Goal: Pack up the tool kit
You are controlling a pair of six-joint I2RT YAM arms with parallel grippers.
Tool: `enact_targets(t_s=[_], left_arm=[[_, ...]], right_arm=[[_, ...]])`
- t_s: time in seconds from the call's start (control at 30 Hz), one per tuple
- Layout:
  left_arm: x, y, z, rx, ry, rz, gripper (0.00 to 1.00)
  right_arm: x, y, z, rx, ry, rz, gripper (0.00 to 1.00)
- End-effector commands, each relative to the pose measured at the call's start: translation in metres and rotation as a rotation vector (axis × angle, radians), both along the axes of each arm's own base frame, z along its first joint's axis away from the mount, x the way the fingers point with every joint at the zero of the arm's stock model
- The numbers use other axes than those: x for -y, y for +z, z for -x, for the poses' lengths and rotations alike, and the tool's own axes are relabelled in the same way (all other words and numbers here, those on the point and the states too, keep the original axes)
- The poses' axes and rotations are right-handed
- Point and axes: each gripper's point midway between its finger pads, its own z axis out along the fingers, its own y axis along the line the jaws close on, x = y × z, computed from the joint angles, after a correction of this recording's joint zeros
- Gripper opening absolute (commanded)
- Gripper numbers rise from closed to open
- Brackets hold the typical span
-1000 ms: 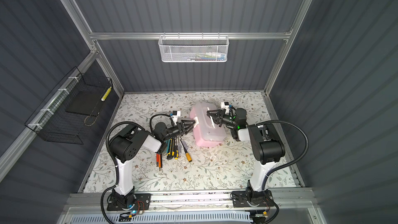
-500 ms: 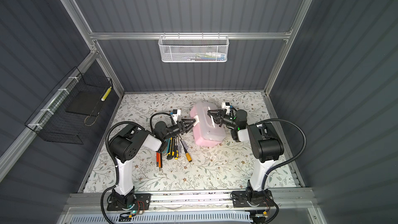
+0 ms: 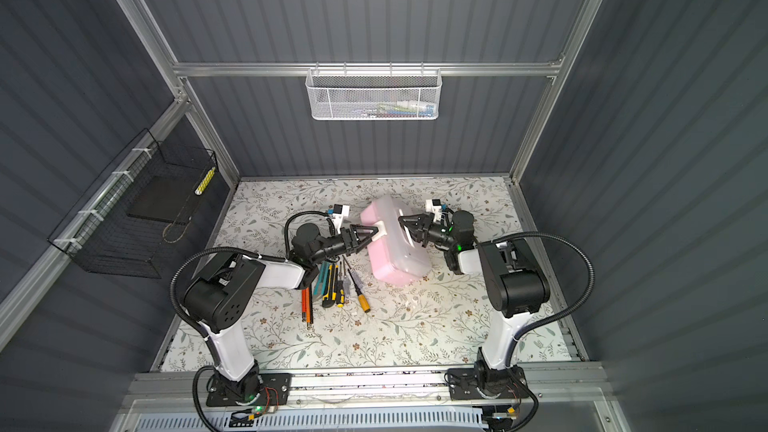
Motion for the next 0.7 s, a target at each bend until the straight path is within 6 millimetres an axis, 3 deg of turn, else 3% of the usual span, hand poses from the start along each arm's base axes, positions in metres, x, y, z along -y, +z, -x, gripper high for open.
enact_targets(t_s=[0.0, 0.67], left_arm=[[0.002, 0.002, 0.001, 0.041, -0.008, -0.039, 0.69], [0.005, 0.039, 0.003, 0.078, -0.023, -0.074, 0.69]], right_arm=[[-0.006, -0.019, 0.014, -0.057, 0.045, 0.040, 0.00], [-0.004, -0.021, 0.016, -0.030, 0.022, 0.171, 0.00]])
